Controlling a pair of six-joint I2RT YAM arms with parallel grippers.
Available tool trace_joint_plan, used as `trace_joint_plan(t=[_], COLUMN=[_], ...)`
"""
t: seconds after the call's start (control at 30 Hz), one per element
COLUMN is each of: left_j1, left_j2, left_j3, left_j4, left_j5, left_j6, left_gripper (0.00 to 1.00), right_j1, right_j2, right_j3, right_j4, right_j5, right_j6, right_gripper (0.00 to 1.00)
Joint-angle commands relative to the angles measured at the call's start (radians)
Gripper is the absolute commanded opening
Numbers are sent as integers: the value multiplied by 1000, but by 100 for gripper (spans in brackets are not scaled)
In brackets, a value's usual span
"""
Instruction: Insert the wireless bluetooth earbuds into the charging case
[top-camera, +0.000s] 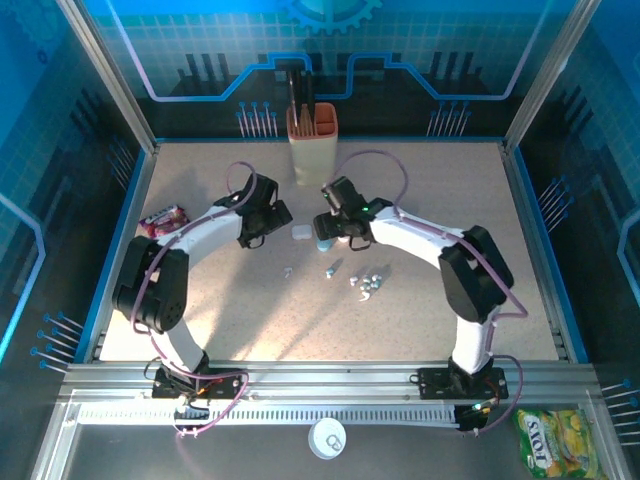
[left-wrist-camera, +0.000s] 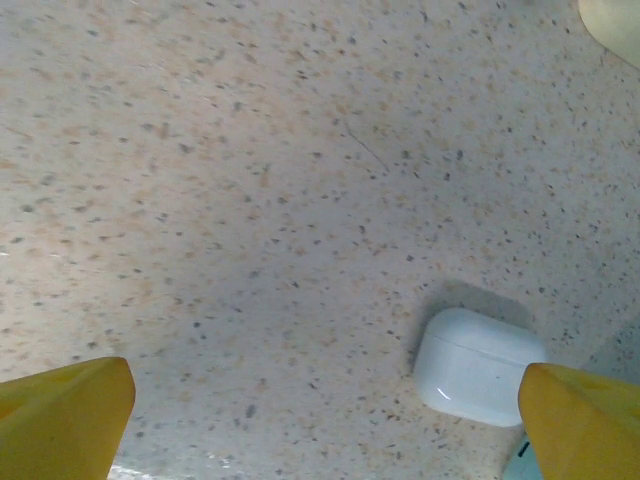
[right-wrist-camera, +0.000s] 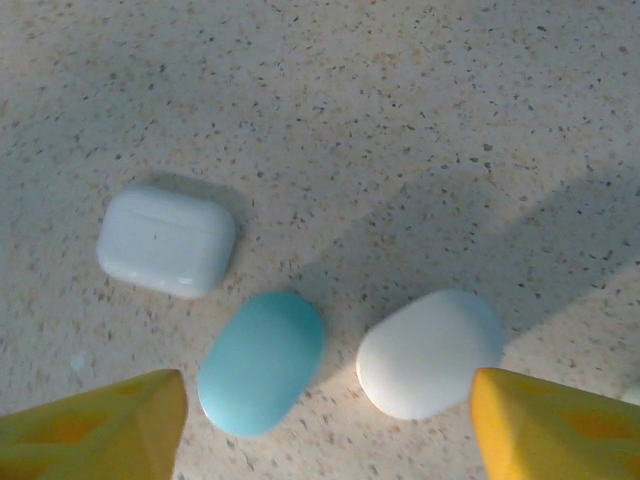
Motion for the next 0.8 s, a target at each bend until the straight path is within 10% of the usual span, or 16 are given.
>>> trace_joint_plan(t=[0.0, 0.77], left_j1=[13, 16], left_j2=[-55, -126], left_j3=[-38, -103], left_j4=[-14, -7], left_j5=[-58, -123], left_j6=[-3, 46], left_gripper=[99, 99], right_j1=[43, 64], right_j2=[85, 323], right_j3=[95, 349], right_j4=[-134, -335], right_j5=[118, 47], right_j6=[70, 381], right_gripper=[67, 55])
